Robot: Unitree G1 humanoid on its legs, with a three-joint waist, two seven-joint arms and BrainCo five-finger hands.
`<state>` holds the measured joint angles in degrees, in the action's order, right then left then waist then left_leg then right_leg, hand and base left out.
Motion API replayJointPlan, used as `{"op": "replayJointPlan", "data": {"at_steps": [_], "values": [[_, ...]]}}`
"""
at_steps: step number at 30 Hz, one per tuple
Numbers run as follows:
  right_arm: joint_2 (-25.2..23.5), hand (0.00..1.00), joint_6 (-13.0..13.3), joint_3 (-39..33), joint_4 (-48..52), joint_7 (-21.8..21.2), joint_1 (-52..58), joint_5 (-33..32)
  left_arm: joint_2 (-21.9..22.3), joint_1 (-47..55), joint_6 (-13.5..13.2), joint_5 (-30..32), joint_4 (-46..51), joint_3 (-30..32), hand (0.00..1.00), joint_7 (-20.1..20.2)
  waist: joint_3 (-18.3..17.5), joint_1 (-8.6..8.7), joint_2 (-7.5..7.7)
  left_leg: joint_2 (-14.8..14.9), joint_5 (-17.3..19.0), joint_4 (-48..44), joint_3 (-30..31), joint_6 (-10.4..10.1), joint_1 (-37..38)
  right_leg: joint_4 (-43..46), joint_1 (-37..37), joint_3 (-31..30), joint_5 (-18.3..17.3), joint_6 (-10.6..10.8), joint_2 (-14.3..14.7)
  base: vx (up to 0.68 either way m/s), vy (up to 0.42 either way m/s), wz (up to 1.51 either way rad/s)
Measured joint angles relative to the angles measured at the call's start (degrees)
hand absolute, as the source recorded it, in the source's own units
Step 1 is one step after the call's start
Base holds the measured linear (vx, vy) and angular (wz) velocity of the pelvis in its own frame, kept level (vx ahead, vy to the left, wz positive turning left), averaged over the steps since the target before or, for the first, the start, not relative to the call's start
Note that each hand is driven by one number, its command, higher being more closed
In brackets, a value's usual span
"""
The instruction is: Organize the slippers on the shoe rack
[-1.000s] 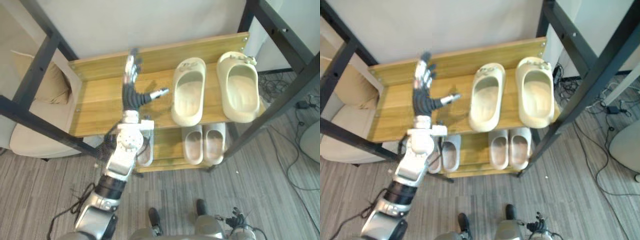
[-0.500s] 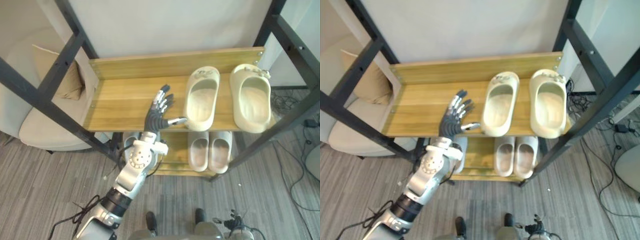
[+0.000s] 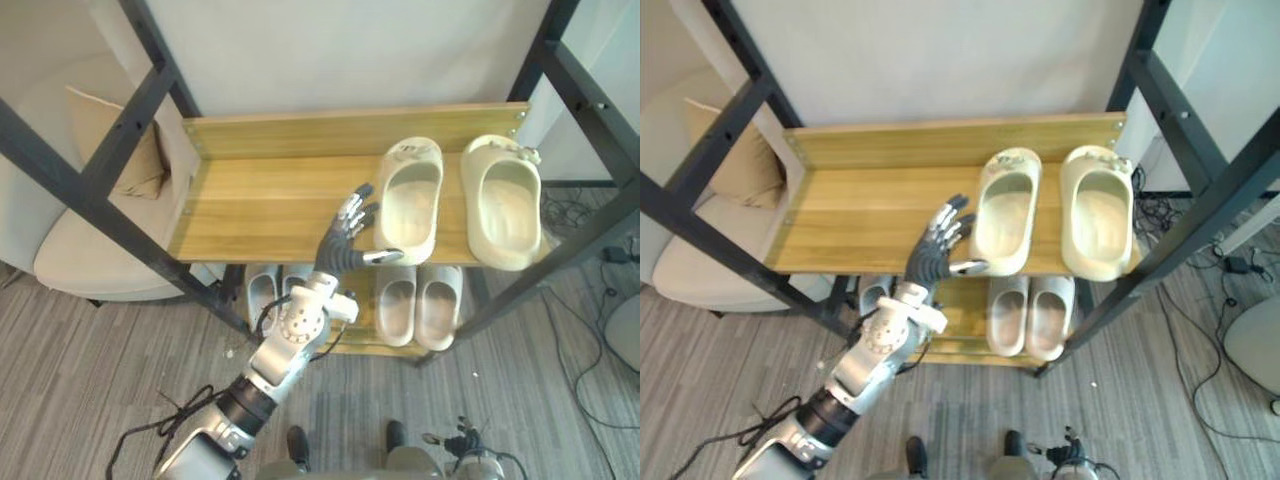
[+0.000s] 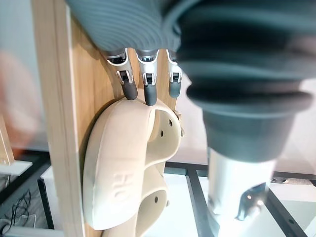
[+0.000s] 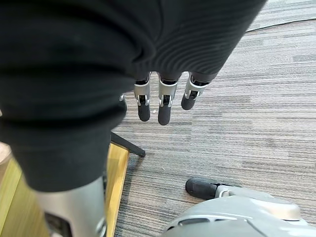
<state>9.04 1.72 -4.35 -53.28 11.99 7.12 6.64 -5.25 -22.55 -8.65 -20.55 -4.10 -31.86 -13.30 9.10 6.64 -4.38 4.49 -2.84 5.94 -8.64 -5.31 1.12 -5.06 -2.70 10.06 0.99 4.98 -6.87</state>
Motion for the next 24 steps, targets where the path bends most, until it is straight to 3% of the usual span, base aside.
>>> {"op": "replayJointPlan", "data": {"at_steps": [8, 24], "values": [[0.0, 0.00, 0.0, 0.0, 0.0, 0.3, -0.4, 0.0, 2.1, -3.8, -0.6, -1.7, -3.5, -1.4, 0.00, -0.2, 0.0, 0.72, 0.06, 0.0, 0.2, 0.0, -0.4, -0.2, -0.2, 0.0, 0.5, -0.6, 0.0, 0.0, 0.1, 0.00, -0.006, -0.03], [-0.6, 0.00, 0.0, 0.1, 0.0, 0.4, -1.5, 0.0, 1.8, -5.7, -0.5, -2.0, -5.8, -0.7, 0.00, -0.5, 0.4, 1.18, 1.08, 0.2, 0.2, 0.0, -0.3, -0.2, 0.2, 0.0, -0.4, -0.3, 0.2, 0.0, 0.1, 0.00, 0.000, 0.00]]}}
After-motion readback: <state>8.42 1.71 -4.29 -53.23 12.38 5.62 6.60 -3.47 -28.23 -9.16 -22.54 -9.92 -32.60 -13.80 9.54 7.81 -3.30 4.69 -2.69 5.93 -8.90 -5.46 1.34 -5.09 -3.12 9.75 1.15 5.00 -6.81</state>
